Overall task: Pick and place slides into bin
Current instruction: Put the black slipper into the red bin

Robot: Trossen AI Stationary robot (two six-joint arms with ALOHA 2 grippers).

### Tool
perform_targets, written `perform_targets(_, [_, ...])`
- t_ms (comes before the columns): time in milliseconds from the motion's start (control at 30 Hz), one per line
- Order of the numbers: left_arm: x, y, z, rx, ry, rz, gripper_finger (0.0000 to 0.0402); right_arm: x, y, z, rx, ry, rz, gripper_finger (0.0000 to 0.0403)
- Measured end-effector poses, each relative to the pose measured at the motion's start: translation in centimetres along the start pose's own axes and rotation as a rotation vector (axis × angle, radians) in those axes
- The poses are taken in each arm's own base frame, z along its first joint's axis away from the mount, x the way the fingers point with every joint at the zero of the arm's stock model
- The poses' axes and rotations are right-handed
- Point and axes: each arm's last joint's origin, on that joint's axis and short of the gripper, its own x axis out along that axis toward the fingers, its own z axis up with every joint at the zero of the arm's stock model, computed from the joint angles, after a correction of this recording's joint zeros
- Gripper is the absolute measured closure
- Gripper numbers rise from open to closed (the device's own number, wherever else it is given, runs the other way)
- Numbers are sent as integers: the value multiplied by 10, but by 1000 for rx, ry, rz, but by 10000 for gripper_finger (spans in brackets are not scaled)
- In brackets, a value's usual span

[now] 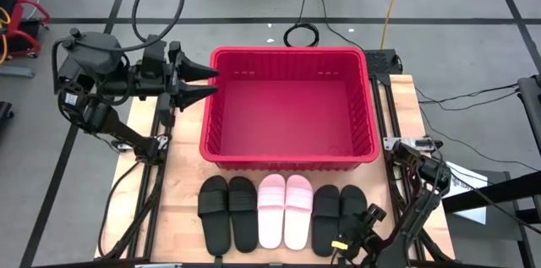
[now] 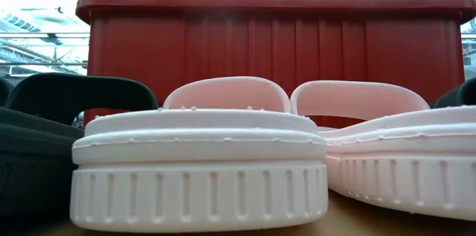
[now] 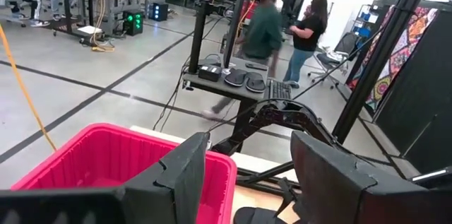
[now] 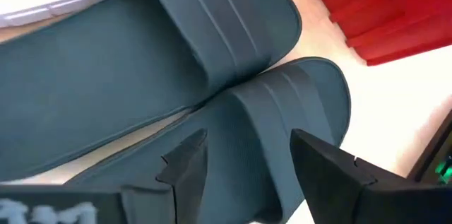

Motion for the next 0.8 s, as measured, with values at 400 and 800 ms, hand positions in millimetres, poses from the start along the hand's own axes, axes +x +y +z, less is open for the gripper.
perform_targets(400, [0,0,0,22,-1,0,197,36,-5,0,106,75,-109,234])
perform_targets(800, [0,0,0,22,3,1,197,41,-3,2,123,90,-99,284])
